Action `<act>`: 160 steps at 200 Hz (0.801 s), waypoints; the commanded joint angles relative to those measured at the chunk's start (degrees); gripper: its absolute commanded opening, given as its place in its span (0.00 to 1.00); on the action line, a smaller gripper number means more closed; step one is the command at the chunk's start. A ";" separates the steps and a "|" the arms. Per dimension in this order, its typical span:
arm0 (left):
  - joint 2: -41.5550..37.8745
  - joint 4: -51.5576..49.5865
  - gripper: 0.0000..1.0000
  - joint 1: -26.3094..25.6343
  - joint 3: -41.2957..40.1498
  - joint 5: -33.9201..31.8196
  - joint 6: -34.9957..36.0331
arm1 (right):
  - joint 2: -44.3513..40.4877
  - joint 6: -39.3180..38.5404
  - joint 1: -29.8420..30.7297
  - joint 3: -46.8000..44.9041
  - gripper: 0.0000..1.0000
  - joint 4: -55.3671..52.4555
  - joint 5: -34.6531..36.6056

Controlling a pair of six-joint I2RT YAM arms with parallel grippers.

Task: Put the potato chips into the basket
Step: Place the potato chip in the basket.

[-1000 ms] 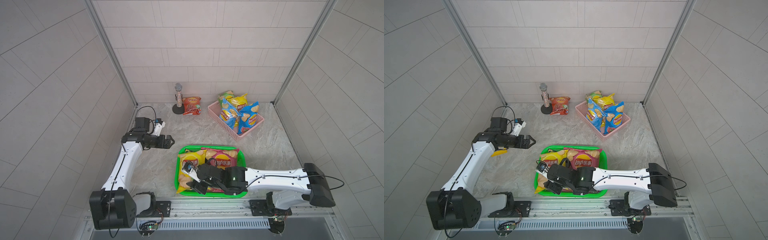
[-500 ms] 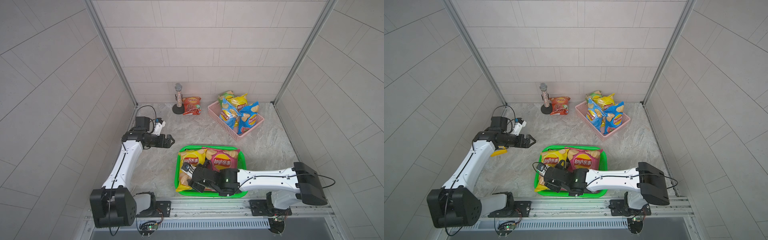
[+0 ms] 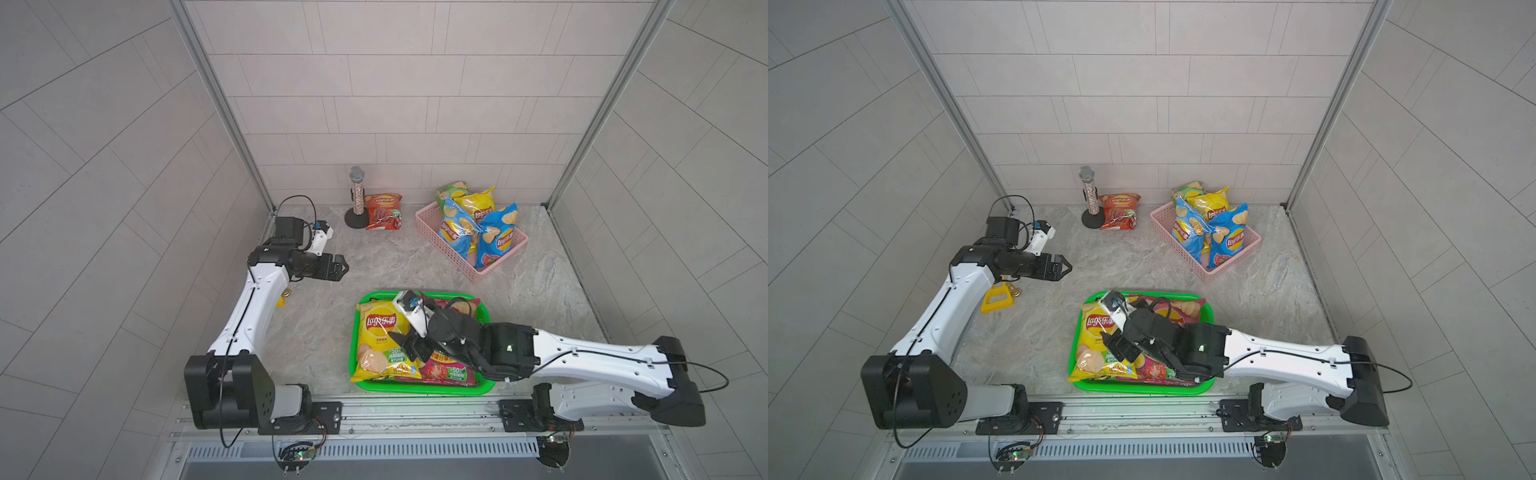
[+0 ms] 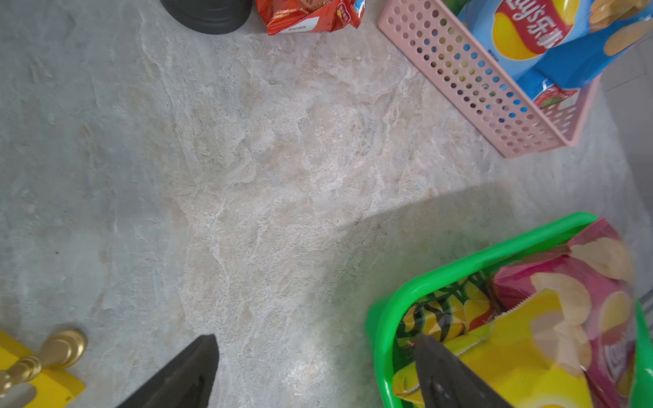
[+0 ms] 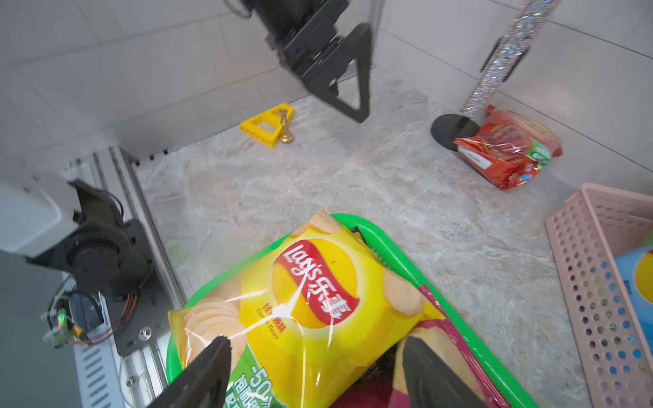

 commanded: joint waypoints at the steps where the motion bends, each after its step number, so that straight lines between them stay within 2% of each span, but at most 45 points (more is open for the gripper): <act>1: 3.58 1.55 0.92 -5.02 4.30 -7.71 3.04 | -3.16 5.32 -6.50 -1.43 0.80 -1.97 -2.53; 31: 10.13 3.92 0.84 -10.18 8.63 -10.78 8.51 | -6.47 4.90 -12.24 -3.41 0.79 -1.78 -3.22; 66: 18.38 7.51 0.86 -18.64 12.43 -25.12 22.85 | -10.03 4.57 -15.11 -5.54 0.80 -2.76 -3.12; 85: 22.49 8.92 0.85 -22.41 13.69 -30.49 29.04 | -11.73 4.62 -16.02 -6.96 0.79 -2.76 -3.15; 126: 30.11 12.62 0.85 -23.97 19.25 -33.94 31.95 | -12.44 4.78 -17.21 -8.71 0.79 -3.19 -2.50; 160: 36.47 15.63 0.85 -24.19 24.07 -37.97 37.37 | -12.10 6.97 -18.32 -10.60 0.79 -3.16 -2.73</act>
